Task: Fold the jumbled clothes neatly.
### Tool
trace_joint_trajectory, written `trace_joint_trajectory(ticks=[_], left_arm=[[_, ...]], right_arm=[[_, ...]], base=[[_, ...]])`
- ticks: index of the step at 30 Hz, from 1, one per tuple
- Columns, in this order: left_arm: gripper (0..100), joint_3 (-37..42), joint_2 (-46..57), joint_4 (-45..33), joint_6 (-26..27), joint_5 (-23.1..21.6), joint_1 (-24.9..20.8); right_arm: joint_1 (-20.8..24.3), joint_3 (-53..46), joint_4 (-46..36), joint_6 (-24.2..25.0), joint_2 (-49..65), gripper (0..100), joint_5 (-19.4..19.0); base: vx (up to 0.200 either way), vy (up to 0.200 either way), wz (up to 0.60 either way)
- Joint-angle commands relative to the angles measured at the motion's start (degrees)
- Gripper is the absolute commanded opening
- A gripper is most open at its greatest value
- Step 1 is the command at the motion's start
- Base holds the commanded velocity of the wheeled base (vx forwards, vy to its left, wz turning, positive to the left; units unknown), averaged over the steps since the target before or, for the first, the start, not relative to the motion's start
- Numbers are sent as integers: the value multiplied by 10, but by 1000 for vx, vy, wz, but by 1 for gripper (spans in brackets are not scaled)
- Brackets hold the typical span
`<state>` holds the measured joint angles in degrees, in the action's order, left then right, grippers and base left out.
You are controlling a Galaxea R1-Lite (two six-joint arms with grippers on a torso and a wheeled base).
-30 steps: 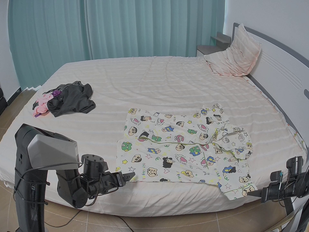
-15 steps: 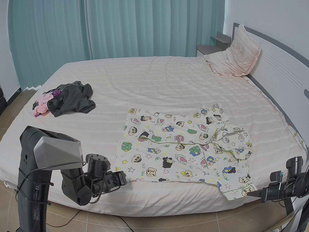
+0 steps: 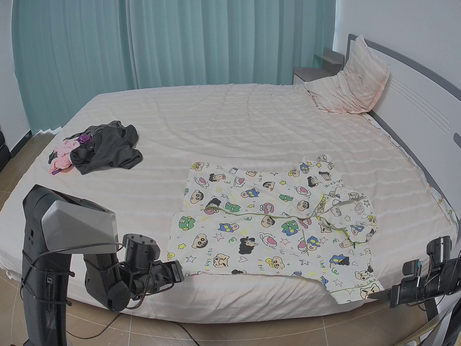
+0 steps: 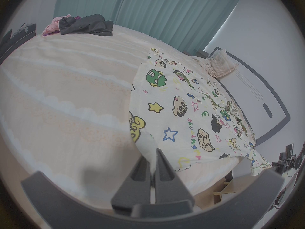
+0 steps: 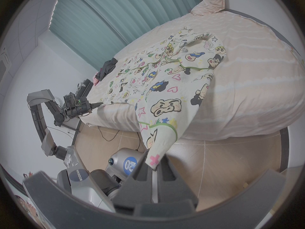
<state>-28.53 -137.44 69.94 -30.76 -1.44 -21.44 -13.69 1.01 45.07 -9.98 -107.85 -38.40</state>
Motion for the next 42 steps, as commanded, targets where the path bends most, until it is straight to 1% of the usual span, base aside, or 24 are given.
trace_joint_trajectory(ticks=[1, 9, 10, 14, 15, 16, 21, 29, 38, 39, 41, 42], left_arm=[[0, 29, 35, 0, 2, 0, -3], [0, 74, 56, 1, 3, 0, -20], [0, 87, 58, 1, 3, 0, -26], [0, 104, 62, 1, 3, 1, -34], [0, 104, 62, 1, 3, 1, -34], [0, 117, 67, 2, 3, 1, -35], [0, 142, 81, 2, 2, 0, -40], [0, 185, 94, 4, 2, 0, -57], [0, 175, 147, 4, -1, 22, -60], [0, 167, 158, 4, -3, 23, -60], [0, 154, 167, 3, -10, 26, -59], [0, 140, 171, 2, -20, 30, -59]], right_arm=[[-1, -10, -24, -18, 23, 0, 0], [-5, -10, -59, -37, 29, 0, 1], [-10, -10, -77, -55, 30, 0, 1], [-23, -10, -104, -89, 30, 0, 2], [-23, -10, -104, -89, 30, 0, 2], [-30, -10, -118, -103, 30, 0, 2], [-39, -10, -139, -130, 31, 0, 2], [-39, -10, -186, -161, 46, 0, 3], [-39, 15, -186, -158, 70, 0, -4], [-39, 29, -187, -152, 82, 0, -12], [-34, 44, -187, -124, 94, 0, -19], [-29, 61, -188, -89, 104, 0, -23]], base=[[0, 0, 0], [0, 0, 0], [0, 0, 0], [0, 0, 0], [0, 0, 0], [0, 0, 0], [0, 0, 0], [0, 0, 0], [0, 0, 0], [0, 0, 0], [0, 0, 0], [0, 0, 0]])
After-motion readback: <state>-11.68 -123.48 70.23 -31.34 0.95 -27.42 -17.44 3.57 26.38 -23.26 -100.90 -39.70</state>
